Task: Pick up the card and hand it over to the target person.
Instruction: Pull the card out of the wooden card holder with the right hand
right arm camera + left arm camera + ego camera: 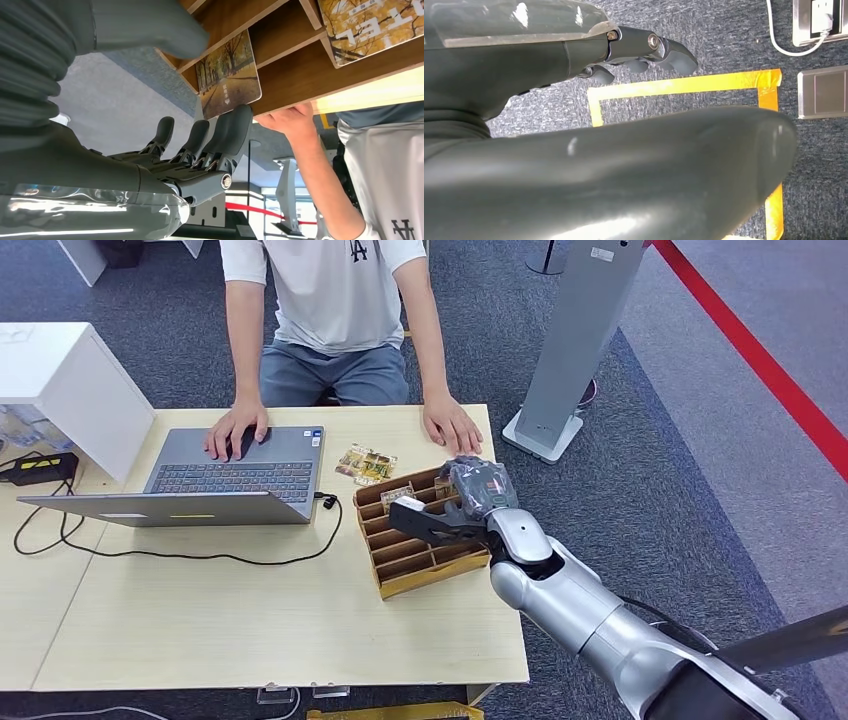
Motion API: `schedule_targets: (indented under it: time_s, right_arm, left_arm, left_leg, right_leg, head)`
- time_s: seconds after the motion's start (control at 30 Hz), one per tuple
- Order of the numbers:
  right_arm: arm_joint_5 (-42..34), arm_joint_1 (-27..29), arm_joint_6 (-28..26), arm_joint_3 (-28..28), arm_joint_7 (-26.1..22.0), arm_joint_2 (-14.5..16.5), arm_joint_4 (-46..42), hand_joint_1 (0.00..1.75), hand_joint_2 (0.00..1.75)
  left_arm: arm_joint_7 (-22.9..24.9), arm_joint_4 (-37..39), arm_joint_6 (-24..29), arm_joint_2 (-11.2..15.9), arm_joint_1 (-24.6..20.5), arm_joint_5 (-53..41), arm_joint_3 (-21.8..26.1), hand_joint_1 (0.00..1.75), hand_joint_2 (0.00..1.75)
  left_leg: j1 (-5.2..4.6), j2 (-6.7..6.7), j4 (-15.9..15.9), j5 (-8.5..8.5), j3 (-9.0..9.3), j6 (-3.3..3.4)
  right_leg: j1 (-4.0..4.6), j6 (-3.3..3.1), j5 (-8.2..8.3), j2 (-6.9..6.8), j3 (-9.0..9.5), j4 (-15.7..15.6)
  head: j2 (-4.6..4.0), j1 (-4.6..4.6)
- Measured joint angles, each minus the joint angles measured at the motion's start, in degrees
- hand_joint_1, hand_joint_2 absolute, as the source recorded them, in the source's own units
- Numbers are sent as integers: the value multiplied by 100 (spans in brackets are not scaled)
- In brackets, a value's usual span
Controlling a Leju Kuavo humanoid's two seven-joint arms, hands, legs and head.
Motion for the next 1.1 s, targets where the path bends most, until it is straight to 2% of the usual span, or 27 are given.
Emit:
schedule_targets:
  time_s: [0.5,0.63,0.9,1.1]
  right_arm:
    - [-112,55,27,27,109,-139,-219,76,175]
    - [-117,78,25,31,109,-139,-213,80,175]
    - [-132,92,26,34,126,-167,-250,71,175]
    - [-136,94,13,37,125,-153,-260,75,175]
  left_arm:
    - [-12,-5,-32,24,1,-7,-65,0,0]
    - [-13,-7,-37,30,-5,-6,-65,0,0]
    - [-19,-10,-43,47,-20,-22,-91,0,0]
    - [-16,-7,-39,49,-27,-9,-91,0,0]
  left_leg:
    - [1,-6,1,1,0,0]
    - [1,-6,-2,2,2,0]
    - [2,-7,1,1,0,0]
    - [2,-9,1,2,0,0]
  right_leg:
    - [1,1,-1,-7,2,-2]
    - [2,-1,1,-6,3,-4]
    - [2,0,0,-7,2,-2]
    - [2,0,0,-9,2,-3]
  head:
    - [0,0]
    - [0,0]
    - [0,0]
    - [0,0]
